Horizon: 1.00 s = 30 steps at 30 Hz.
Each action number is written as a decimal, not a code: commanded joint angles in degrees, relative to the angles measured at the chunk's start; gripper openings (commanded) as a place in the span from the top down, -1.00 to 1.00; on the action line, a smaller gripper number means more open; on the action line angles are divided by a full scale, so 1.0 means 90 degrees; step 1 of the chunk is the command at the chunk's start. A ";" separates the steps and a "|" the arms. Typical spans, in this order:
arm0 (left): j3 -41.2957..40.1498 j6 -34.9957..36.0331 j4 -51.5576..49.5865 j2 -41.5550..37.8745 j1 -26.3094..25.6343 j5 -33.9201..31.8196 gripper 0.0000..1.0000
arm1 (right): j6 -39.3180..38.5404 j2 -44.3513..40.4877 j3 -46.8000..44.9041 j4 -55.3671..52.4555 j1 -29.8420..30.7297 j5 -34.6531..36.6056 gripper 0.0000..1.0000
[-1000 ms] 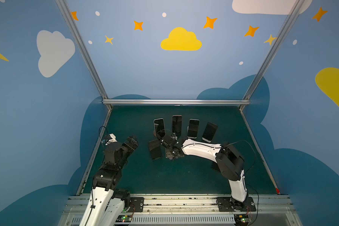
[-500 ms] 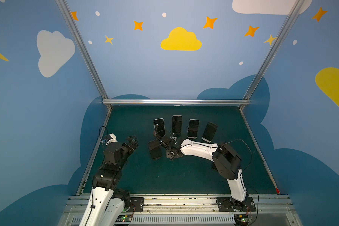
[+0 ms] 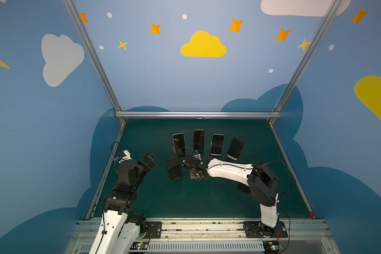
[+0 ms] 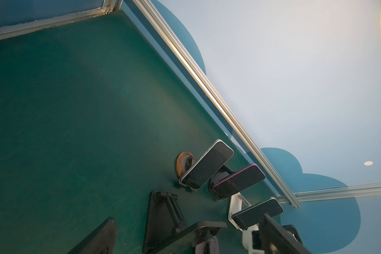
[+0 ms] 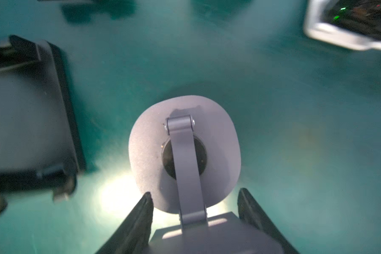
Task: Remove the phone from the phone stand
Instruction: Pick up the phone stand from the center of the table, then place the phone stand at the top-right of the table.
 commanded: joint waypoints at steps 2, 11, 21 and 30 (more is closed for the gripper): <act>-0.0030 0.0113 0.0072 -0.0057 -0.0018 0.0041 -0.99 | 0.0052 -0.0899 -0.0603 -0.0410 -0.0124 0.0346 -0.07; -0.0018 0.0144 0.0084 -0.0092 -0.0009 0.0003 -0.99 | 0.0144 -0.2600 -0.1732 -0.1086 -0.0647 0.0415 -0.06; 0.0009 0.0108 0.0179 -0.0033 0.0006 0.0012 -0.99 | -0.0070 -0.4805 -0.2851 -0.1902 -0.1313 0.1026 -0.05; 0.0006 0.0106 0.0196 -0.0033 -0.0003 0.0040 -0.99 | -0.1634 -0.5979 -0.3495 -0.0815 -0.3378 0.0136 -0.03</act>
